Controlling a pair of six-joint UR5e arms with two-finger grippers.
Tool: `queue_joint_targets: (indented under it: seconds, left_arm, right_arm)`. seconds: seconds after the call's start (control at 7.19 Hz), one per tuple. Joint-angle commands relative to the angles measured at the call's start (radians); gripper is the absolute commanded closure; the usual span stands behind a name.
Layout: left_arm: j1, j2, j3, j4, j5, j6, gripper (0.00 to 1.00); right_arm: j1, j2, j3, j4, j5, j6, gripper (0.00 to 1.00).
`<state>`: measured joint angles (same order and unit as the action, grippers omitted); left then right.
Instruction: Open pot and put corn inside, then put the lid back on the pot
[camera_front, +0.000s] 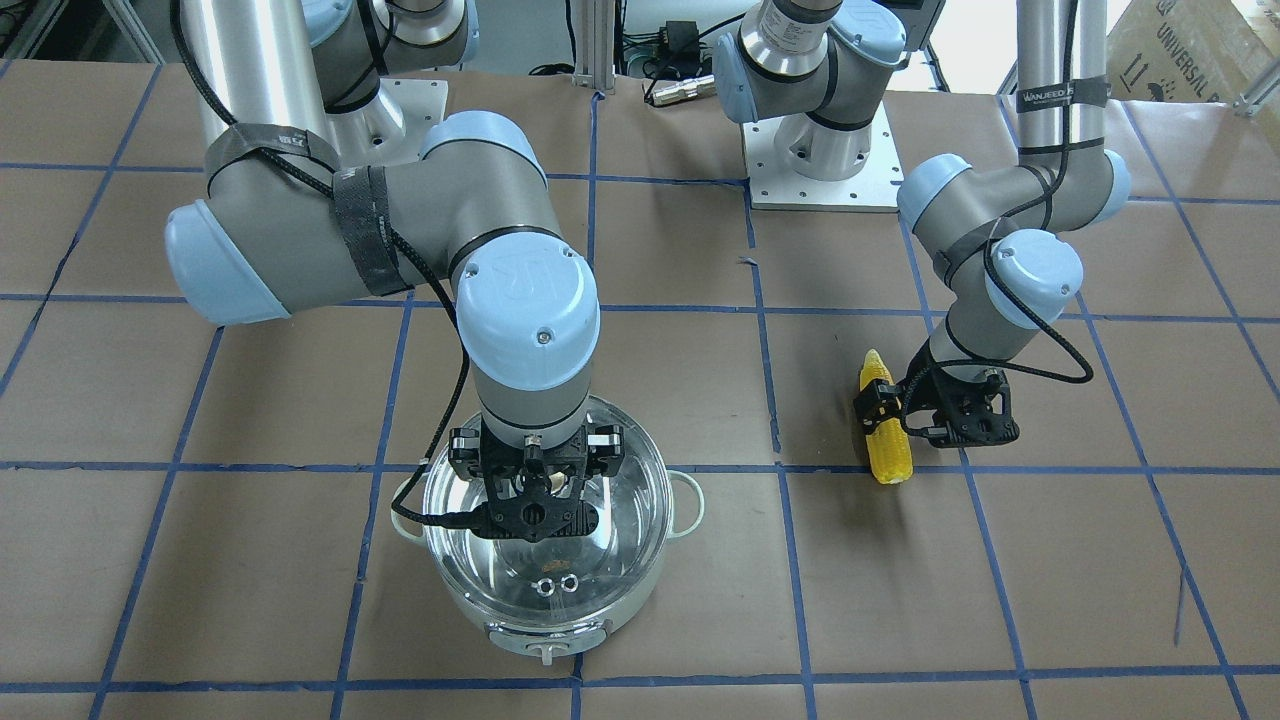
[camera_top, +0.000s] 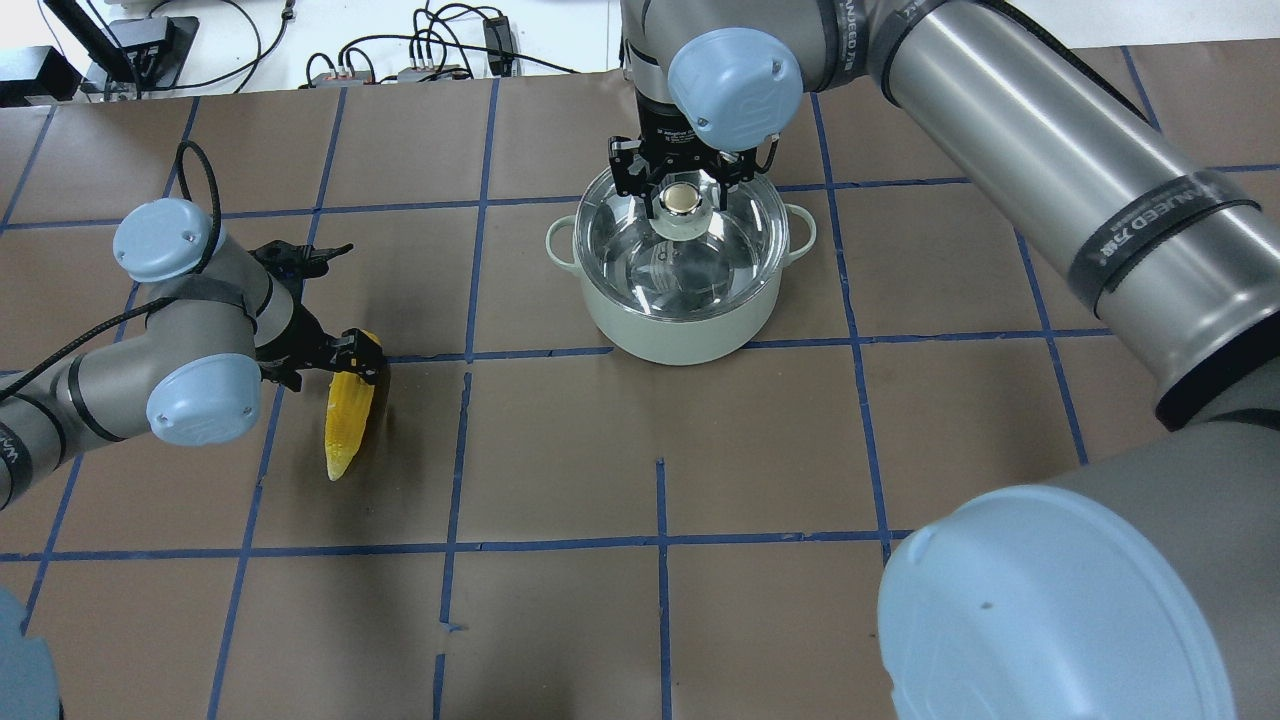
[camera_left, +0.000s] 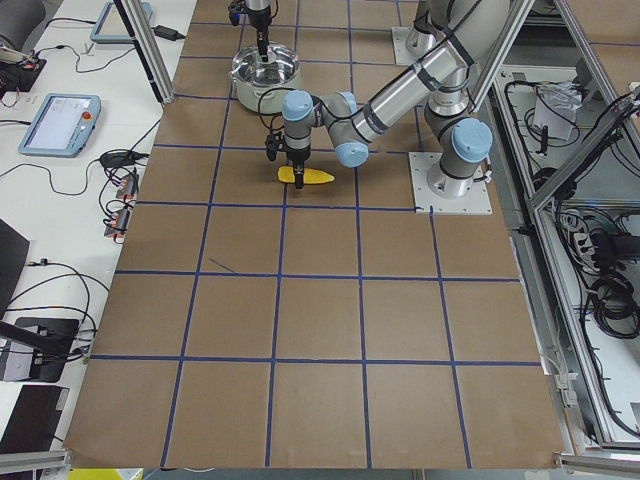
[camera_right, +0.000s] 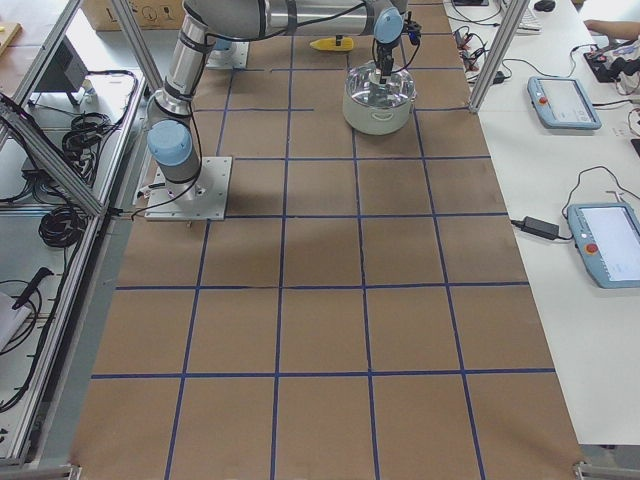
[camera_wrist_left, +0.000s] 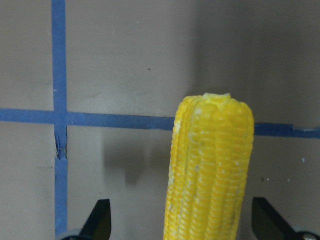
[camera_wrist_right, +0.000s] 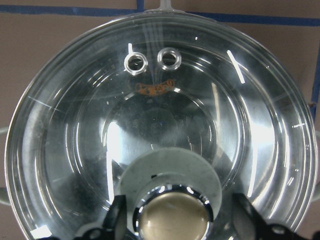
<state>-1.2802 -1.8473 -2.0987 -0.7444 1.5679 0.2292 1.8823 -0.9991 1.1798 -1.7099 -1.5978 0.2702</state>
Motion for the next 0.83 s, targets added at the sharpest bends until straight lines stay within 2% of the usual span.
queue_joint_targets:
  seconds: [0.0, 0.28, 0.42, 0.7]
  left_arm:
    - [-0.001, -0.004, 0.000, 0.010, 0.000, -0.002, 0.21]
    - [-0.002, -0.004, 0.002, 0.016, 0.000, -0.021, 0.68]
    - [-0.002, -0.001, 0.003, 0.016, 0.000, -0.042, 0.83]
    - [-0.002, 0.023, 0.032, -0.007, 0.014, -0.050, 0.89]
  right_arm:
    - [0.000, 0.000, 0.000, 0.006, 0.038, -0.026, 0.49]
    - [0.000, -0.001, -0.012, 0.006, 0.026, -0.046, 0.59]
    - [-0.002, -0.004, -0.025, 0.004, 0.024, -0.046, 0.62]
    - [-0.005, -0.026, -0.058, 0.033, 0.025, -0.046, 0.64]
